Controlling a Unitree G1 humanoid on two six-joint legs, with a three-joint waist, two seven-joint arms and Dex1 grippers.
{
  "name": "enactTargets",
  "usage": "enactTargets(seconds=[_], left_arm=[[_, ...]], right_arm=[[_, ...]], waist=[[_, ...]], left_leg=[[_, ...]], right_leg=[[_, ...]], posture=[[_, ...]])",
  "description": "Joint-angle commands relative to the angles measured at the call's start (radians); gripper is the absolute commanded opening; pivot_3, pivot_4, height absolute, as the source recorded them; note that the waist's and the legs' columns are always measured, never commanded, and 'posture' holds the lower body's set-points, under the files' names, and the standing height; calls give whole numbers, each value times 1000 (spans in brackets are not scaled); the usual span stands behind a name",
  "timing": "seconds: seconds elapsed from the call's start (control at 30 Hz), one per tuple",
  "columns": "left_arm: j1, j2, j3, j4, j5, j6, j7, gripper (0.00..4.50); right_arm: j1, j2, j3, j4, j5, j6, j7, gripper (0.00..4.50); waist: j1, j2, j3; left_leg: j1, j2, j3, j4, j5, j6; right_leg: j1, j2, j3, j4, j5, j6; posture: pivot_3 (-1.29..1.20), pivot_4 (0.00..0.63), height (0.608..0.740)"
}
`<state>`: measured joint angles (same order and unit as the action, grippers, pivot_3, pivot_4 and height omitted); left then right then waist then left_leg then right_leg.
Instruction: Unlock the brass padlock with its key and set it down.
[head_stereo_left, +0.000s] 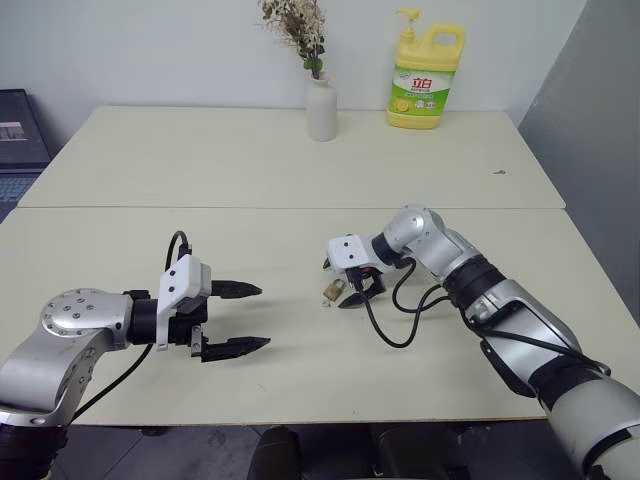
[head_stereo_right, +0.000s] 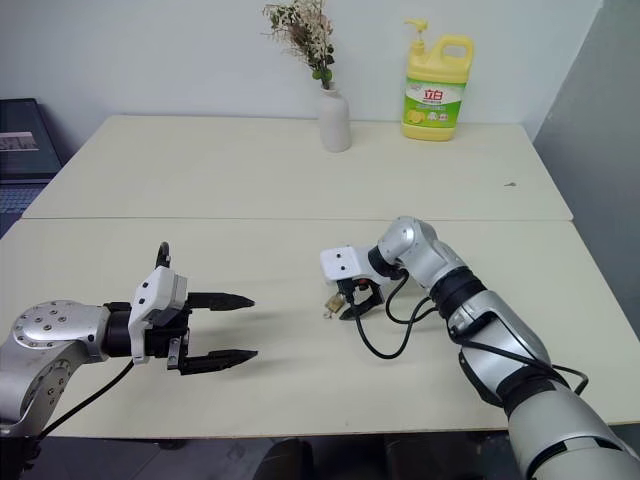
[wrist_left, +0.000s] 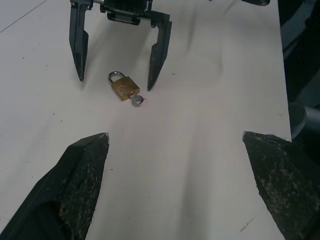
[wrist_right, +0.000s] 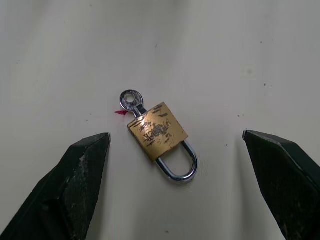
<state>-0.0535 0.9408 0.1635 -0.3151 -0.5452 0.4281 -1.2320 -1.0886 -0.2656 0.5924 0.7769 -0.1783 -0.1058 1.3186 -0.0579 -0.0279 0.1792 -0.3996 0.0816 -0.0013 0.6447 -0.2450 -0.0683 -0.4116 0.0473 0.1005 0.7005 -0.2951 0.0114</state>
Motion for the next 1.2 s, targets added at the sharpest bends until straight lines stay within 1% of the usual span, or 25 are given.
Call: enactTargets(seconds=[0.03,0.2,0.27,0.3,0.37,0.5,0.53,0.57,0.6,0.77,0.87,1.03,1.13,1.2], left_arm=[[-5,18,14,-29,2,-13,-4,4500],[-19,18,-1,-16,10,-18,-11,4500],[-25,16,-8,-10,15,-22,-15,4500],[-27,15,-11,-8,16,-24,-17,4500],[-32,12,-18,-3,21,-29,-22,4500],[-36,9,-26,3,25,-36,-24,4500],[-36,8,-28,3,26,-37,-25,4500],[-35,7,-30,4,27,-40,-26,4500],[-35,6,-32,4,28,-41,-26,4500],[-30,6,-33,10,32,-47,-26,4500],[-27,6,-32,10,34,-48,-28,4500],[-28,3,-32,21,33,-48,-31,4500],[-42,2,-38,37,35,-53,-37,4500],[-53,0,-44,50,37,-58,-41,4500]], right_arm=[[-27,17,3,40,-25,-27,38,4474],[-43,40,18,106,-64,-32,70,4474],[-51,48,20,123,-76,-32,82,4118],[-54,51,21,130,-80,-32,88,3882],[-60,55,23,142,-90,-33,104,3051],[-66,63,18,156,-99,-28,122,1795],[-67,63,20,157,-103,-31,123,1413],[-65,66,18,153,-102,-27,127,1115],[-63,68,16,149,-101,-23,130,914],[-25,38,-10,94,-92,15,135,913],[10,3,-38,23,-77,58,131,913],[144,-86,-117,-259,-10,221,124,913],[232,-133,-155,-445,21,341,101,913],[320,-180,-183,-603,44,450,87,913]], waist=[[0,0,0],[0,0,0],[0,0,0],[0,0,0],[0,0,0],[-1,0,0],[-1,0,0],[-2,0,0],[-2,0,0],[-2,0,0],[1,0,0],[14,0,0],[15,0,0],[15,0,0]], left_leg=[[0,0,0,0,0,0],[0,0,0,0,0,0],[0,0,0,0,0,0],[0,0,0,0,0,0],[1,0,0,0,0,0],[2,0,0,0,0,0],[3,0,0,0,0,0],[3,0,0,0,0,0],[3,0,0,1,0,0],[6,-1,0,1,0,0],[5,-1,0,1,0,0],[4,-2,-1,1,0,0],[3,-1,-1,1,0,0],[2,-1,-1,1,0,0]], right_leg=[[0,0,0,0,0,0],[0,0,0,1,0,0],[0,0,0,1,0,0],[0,0,0,1,0,0],[1,0,0,1,0,0],[1,0,0,3,0,-1],[1,0,0,4,0,-1],[1,0,0,5,-1,-1],[1,0,0,6,-1,-1],[1,0,0,12,-2,-3],[1,0,0,12,-2,-3],[0,0,0,11,-2,-3],[-1,0,0,11,-2,-3],[-2,0,0,12,-3,-3]], posture=[[0,150,740],[0,150,740],[0,150,740],[0,150,740],[0,150,740],[0,150,740],[0,150,740],[0,150,740],[0,150,740],[0,150,740],[0,150,740],[0,150,740],[0,150,740],[0,150,740]])
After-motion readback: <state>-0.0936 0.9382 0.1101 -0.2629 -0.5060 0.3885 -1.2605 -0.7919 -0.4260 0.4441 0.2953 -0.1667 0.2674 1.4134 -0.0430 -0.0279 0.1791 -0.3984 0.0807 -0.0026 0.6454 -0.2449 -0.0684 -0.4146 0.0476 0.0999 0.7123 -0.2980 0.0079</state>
